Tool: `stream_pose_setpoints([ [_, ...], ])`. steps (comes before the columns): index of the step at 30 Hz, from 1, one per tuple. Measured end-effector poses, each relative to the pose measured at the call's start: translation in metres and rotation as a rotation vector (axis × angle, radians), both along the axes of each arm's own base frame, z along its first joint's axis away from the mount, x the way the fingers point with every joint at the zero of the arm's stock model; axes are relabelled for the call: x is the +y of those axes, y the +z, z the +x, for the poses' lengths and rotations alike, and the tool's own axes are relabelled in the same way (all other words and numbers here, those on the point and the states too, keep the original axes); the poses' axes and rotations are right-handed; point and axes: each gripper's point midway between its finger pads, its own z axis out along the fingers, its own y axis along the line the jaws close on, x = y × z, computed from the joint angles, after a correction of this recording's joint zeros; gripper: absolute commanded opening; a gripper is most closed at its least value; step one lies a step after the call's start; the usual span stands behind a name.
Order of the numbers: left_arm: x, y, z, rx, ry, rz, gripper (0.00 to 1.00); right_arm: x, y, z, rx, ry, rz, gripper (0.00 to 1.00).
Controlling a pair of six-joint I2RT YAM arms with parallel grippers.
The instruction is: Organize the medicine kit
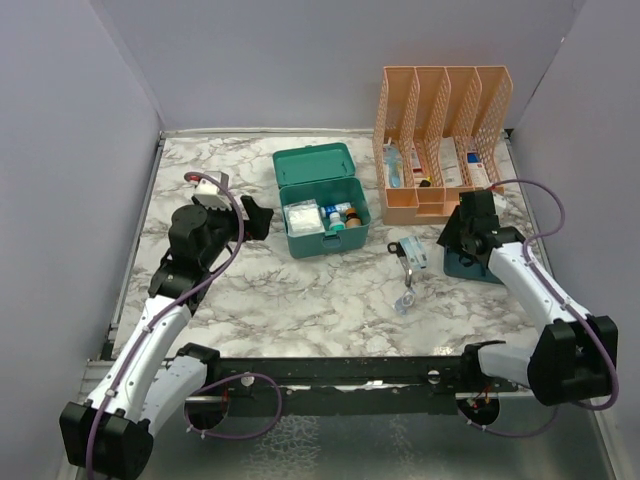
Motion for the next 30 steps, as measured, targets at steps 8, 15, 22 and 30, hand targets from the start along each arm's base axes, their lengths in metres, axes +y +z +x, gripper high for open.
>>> stream_pose_setpoints([
  [8, -0.005, -0.021, -0.003, 0.011, -0.022, -0.022, 0.90, -0.003, -0.039, 0.023, 0.034, 0.078, 0.021, 0.60],
  [15, -0.012, -0.024, -0.005, 0.010, -0.052, -0.057, 0.89, 0.009, -0.061, 0.025, 0.092, 0.140, 0.069, 0.55],
  [22, -0.023, -0.019, -0.010, -0.007, -0.128, -0.076, 0.89, 0.008, -0.053, 0.014, 0.059, 0.163, 0.053, 0.54],
  [30, -0.025, -0.021, -0.010, 0.005, -0.131, -0.083, 0.89, 0.017, -0.045, 0.014, 0.041, 0.225, 0.075, 0.49],
])
